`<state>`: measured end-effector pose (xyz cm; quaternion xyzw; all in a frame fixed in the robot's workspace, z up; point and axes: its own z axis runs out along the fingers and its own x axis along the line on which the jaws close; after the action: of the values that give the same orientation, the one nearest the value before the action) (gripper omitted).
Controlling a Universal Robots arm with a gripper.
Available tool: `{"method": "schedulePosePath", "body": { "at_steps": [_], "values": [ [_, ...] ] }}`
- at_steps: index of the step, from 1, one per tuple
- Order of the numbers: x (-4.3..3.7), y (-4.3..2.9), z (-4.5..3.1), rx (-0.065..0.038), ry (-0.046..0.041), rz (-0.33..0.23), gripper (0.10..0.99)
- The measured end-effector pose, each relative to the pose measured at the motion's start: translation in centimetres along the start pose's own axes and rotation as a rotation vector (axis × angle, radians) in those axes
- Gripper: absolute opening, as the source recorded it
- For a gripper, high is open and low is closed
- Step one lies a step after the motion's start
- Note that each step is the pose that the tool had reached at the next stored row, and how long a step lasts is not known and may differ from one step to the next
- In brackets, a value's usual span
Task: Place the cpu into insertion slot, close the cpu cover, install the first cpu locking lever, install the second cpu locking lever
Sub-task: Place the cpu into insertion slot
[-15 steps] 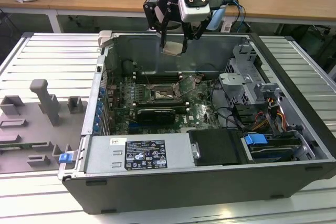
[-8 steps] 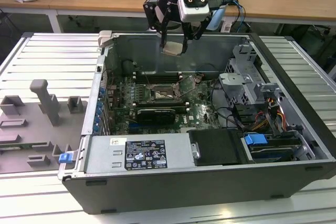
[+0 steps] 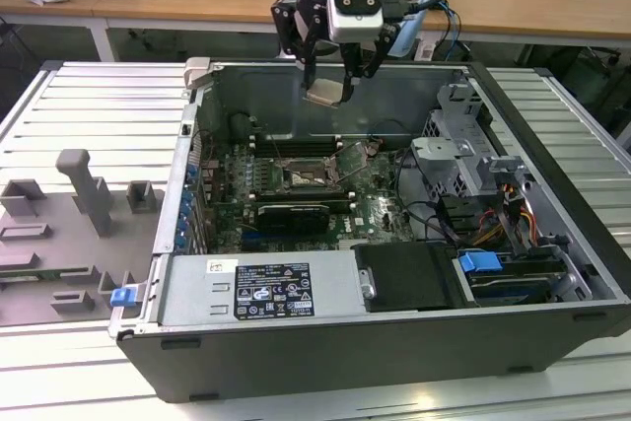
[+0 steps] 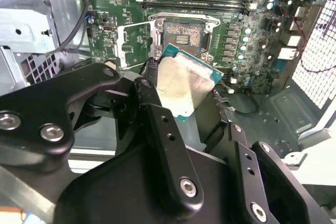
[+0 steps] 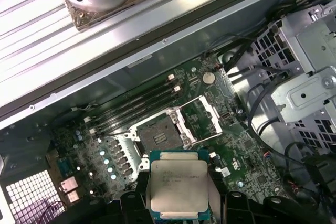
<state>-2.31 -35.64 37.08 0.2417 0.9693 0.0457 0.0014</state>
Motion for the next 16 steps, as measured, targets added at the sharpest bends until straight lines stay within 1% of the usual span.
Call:
{"method": "schedulePosePath", "body": {
  "at_steps": [16],
  "values": [
    [0.0,-0.01,0.14,-0.003,-0.0132,0.147,0.525]
  ]
}}
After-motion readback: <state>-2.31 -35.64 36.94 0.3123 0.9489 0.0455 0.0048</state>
